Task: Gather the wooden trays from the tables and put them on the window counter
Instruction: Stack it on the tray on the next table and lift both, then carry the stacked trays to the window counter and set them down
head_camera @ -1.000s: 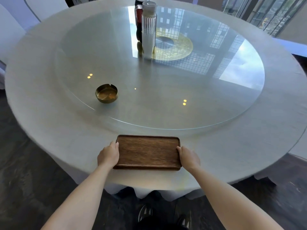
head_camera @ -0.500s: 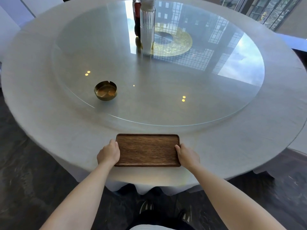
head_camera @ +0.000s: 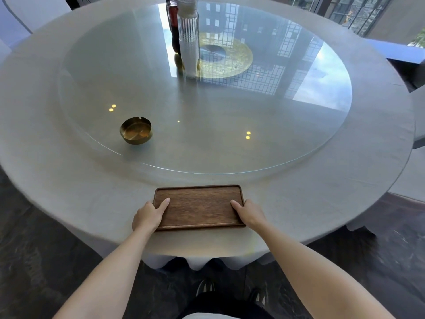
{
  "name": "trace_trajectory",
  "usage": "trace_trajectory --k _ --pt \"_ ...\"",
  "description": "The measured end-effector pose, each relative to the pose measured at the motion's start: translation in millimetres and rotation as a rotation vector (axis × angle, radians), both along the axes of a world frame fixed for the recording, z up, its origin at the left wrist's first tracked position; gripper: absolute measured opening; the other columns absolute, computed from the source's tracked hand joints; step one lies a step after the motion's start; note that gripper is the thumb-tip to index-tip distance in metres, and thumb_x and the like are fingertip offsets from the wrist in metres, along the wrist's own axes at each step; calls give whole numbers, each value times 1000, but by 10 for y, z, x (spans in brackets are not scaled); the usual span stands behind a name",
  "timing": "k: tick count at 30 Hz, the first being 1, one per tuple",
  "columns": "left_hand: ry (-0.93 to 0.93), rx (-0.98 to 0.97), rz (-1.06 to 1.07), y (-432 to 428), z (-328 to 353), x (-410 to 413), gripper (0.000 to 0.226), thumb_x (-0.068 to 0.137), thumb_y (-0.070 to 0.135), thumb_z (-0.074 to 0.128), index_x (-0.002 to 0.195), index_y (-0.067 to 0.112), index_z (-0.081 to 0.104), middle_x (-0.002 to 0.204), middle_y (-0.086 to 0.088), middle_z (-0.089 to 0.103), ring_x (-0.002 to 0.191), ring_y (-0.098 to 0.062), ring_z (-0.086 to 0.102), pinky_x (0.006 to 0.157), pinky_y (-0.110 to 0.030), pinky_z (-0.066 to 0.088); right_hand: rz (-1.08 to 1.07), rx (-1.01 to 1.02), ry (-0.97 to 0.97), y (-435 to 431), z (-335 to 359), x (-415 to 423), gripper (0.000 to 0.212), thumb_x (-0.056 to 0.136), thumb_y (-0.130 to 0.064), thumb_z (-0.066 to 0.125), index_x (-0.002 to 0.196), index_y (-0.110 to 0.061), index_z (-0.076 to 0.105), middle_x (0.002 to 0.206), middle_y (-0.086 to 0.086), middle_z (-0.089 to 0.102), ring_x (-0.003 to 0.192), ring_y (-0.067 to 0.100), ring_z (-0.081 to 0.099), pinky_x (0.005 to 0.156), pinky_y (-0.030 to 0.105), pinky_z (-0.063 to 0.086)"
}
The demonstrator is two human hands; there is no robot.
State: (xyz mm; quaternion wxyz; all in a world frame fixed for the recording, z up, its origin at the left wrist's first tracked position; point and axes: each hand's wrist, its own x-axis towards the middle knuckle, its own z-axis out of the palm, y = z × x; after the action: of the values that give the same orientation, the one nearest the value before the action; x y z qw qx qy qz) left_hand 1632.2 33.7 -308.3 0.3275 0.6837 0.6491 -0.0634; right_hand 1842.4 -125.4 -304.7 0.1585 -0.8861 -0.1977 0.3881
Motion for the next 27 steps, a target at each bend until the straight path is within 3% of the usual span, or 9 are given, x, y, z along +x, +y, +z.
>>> trace_trajectory --k 5,7,17,23,27 --pt "-37 -23 -31 -74 53 154 64 89 57 43 109 -3 53 115 -21 61 107 -36 56 91 -41 45 -80 38 21 -197 -18 53 59 91 -54 39 118 -2 50 106 10 60 98 28 57 83 37 45" --pt "-54 -20 -74 -136 119 317 64 89 56 44 110 -3 53 116 -21 61 109 -36 56 90 -40 44 -142 61 25 -345 5 119 58 92 -52 40 118 -2 51 109 12 60 101 29 57 79 34 42" --pt "-198 -10 -453 -815 588 1789 62 89 56 44 105 -3 58 113 -22 64 109 -36 57 83 -37 43 -643 276 -51 -1541 489 778 56 91 -47 48 120 0 50 112 15 60 99 28 60 86 38 50" --pt "-299 -18 -682 -1697 912 2842 62 88 56 44 110 -1 57 115 -21 64 109 -36 57 86 -39 44 -947 330 -187 -2570 845 1232 56 91 -48 47 120 -1 49 119 15 59 96 25 56 82 36 47" --pt "-342 -6 -838 -2447 1169 3502 66 89 57 44 110 -5 58 116 -23 63 110 -37 57 89 -40 45 -1083 364 -257 -3373 1091 1556 56 89 -49 50 115 0 51 120 17 60 106 31 57 92 42 47"
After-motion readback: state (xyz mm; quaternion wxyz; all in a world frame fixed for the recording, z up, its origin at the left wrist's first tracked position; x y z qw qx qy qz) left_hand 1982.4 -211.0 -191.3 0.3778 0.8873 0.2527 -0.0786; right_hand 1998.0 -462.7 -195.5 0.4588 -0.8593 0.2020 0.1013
